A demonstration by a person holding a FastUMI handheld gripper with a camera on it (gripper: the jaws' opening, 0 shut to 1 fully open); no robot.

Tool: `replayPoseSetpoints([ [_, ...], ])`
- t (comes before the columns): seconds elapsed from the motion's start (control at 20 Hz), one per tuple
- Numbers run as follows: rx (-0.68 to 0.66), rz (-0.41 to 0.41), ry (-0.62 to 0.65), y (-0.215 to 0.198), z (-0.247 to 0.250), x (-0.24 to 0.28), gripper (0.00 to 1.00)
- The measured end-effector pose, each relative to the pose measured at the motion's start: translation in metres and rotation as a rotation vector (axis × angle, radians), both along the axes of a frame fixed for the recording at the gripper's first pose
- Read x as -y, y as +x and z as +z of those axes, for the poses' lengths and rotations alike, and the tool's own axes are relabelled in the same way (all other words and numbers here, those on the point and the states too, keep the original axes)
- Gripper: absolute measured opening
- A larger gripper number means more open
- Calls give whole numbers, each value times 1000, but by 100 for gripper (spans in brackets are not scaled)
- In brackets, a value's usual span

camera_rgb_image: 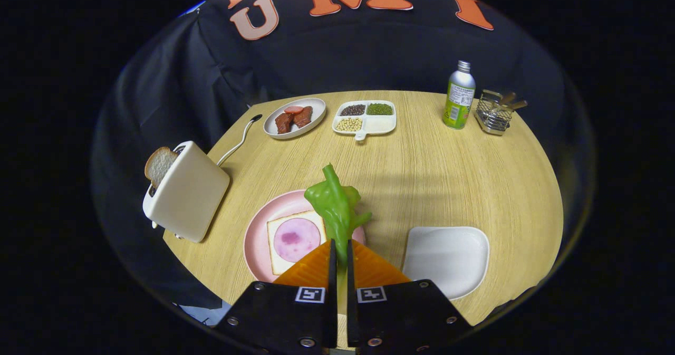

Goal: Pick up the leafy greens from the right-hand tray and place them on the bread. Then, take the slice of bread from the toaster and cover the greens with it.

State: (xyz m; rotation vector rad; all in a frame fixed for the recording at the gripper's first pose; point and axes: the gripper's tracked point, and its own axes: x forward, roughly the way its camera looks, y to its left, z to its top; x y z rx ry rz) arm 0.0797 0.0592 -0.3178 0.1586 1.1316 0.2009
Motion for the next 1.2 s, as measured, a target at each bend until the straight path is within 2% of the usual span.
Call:
replayPoseSetpoints([
  [0.55,-71,102,-1,-9,-35,-59,8],
  [0.85,-116,150,-3,-19,-45,-78,17],
  [0.95,-121,157,-3,-20,-48,-83,21],
  [1.2,-91,160,-11,-13,-39,-85,50],
])
